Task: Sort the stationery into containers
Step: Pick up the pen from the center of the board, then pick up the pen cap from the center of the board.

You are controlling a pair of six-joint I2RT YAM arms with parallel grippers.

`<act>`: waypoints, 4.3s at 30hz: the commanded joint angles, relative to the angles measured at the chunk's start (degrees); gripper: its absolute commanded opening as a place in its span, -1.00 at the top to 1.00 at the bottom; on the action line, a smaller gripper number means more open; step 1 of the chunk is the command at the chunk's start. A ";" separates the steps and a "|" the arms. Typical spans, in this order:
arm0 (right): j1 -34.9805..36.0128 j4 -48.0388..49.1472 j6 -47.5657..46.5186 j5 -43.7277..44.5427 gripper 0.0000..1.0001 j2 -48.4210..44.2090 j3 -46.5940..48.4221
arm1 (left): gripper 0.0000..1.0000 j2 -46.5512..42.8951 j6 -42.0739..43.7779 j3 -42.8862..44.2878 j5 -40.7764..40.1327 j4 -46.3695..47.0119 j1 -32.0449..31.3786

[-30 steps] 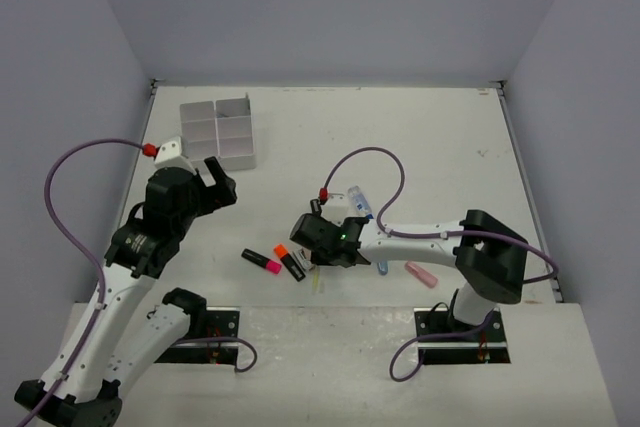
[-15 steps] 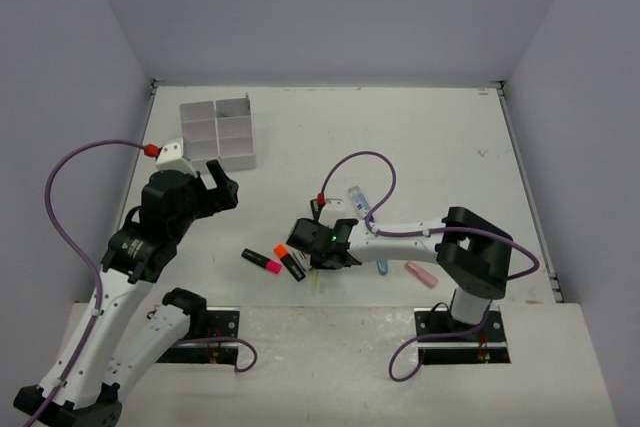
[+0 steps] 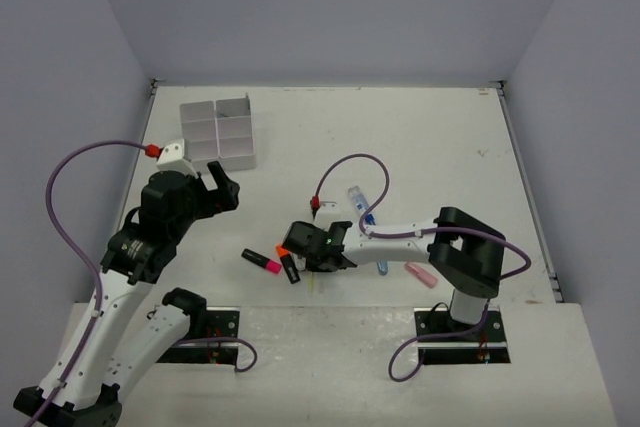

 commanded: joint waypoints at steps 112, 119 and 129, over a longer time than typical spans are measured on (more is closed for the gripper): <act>-1.86 -4.03 -7.39 -3.35 1.00 -4.10 -7.80 | -1.00 0.45 2.49 -1.23 3.85 2.46 -1.17; -8.56 -13.32 -15.03 3.52 1.00 -33.42 -5.62 | -1.00 4.17 -3.55 -1.67 6.32 3.70 -1.65; -28.74 -28.80 -27.58 5.78 1.00 -55.44 -0.80 | -1.00 25.18 -37.35 1.75 -26.68 8.19 -46.98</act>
